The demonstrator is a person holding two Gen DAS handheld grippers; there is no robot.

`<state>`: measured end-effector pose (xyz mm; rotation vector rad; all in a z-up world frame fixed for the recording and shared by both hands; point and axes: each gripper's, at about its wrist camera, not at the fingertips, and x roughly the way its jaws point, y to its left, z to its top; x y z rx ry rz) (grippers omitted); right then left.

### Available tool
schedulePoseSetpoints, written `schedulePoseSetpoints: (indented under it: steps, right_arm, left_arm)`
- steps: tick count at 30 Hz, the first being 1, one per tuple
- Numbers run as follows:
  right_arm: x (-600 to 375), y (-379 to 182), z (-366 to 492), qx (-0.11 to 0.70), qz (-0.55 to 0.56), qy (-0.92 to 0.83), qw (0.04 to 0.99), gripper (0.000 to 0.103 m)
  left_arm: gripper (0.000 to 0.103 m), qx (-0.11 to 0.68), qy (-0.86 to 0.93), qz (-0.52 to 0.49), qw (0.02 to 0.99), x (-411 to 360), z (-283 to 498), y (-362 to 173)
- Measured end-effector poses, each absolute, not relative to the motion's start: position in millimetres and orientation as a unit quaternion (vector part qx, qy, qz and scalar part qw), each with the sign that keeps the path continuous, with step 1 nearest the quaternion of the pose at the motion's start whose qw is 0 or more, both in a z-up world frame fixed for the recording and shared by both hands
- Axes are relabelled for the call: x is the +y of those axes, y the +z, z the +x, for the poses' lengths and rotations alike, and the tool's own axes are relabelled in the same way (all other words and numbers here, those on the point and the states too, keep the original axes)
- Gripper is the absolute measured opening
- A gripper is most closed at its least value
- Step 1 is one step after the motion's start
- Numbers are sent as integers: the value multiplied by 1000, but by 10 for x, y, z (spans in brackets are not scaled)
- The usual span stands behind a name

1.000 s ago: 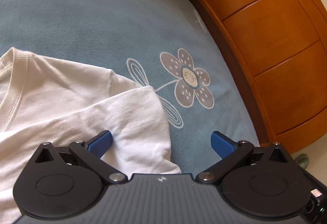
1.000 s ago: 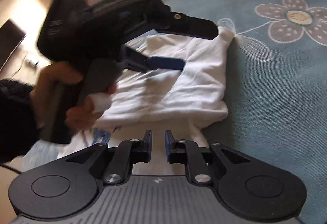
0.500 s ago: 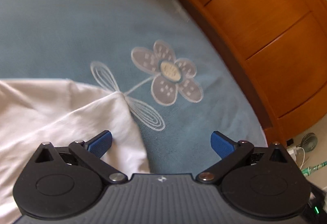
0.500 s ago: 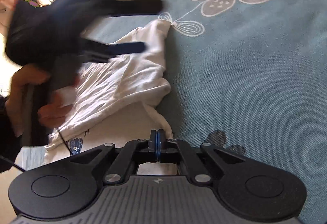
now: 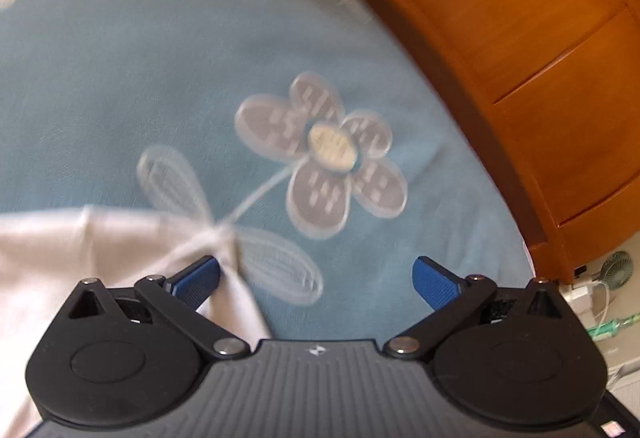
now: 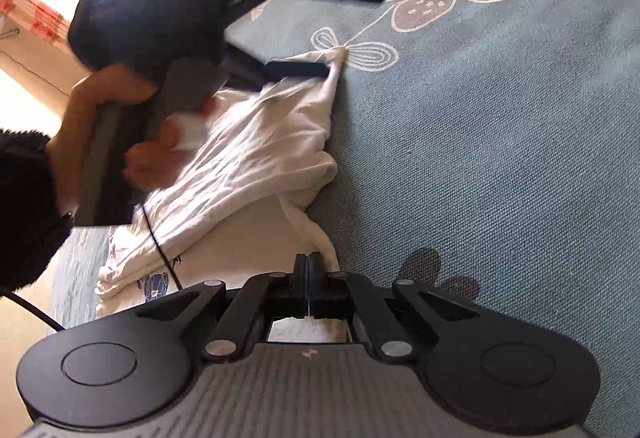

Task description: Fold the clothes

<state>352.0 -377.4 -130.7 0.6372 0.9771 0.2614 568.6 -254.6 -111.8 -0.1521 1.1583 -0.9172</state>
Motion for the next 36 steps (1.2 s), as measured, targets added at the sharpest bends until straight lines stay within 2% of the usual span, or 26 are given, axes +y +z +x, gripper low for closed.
schedulePoseSetpoints:
  steps: [4, 7, 8, 9, 13, 16, 20, 25, 30, 36]
  right_arm:
    - [-3746, -1260, 3538, 466, 286, 129, 827, 0]
    - [-3710, -1171, 3556, 468, 272, 137, 829, 17]
    - [-3691, -1118, 3557, 466, 264, 139, 833, 27]
    - [-3662, -1048, 3553, 459, 251, 141, 841, 31]
    - [-3503, -787, 3656, 424, 184, 142, 875, 30]
    - [-3282, -681, 3903, 401, 123, 140, 897, 24]
    - [-2991, -790, 4179, 398, 58, 128, 906, 24]
    - [-2934, -1019, 3995, 404, 3, 131, 905, 24]
    - [-2887, -911, 3946, 431, -34, 123, 893, 24]
    - [-2585, -757, 4106, 405, -60, 118, 905, 29]
  left_arm:
    - [102, 522, -409, -76, 745, -2380, 5720, -934]
    - [102, 513, -393, -42, 762, -2048, 5591, -766]
    - [102, 508, -382, -26, 771, -1896, 5529, -703]
    - [102, 503, -365, -5, 783, -1758, 5452, -659]
    - [102, 484, -278, 74, 826, -1185, 5097, -607]
    - [102, 475, -226, 99, 845, -844, 4838, -710]
    - [102, 479, -200, 84, 851, -567, 4604, -948]
    - [102, 485, -175, 32, 856, -141, 4514, -1246]
    - [102, 491, -158, 9, 857, 146, 4544, -1132]
    - [102, 489, -172, 6, 855, 328, 4567, -1200]
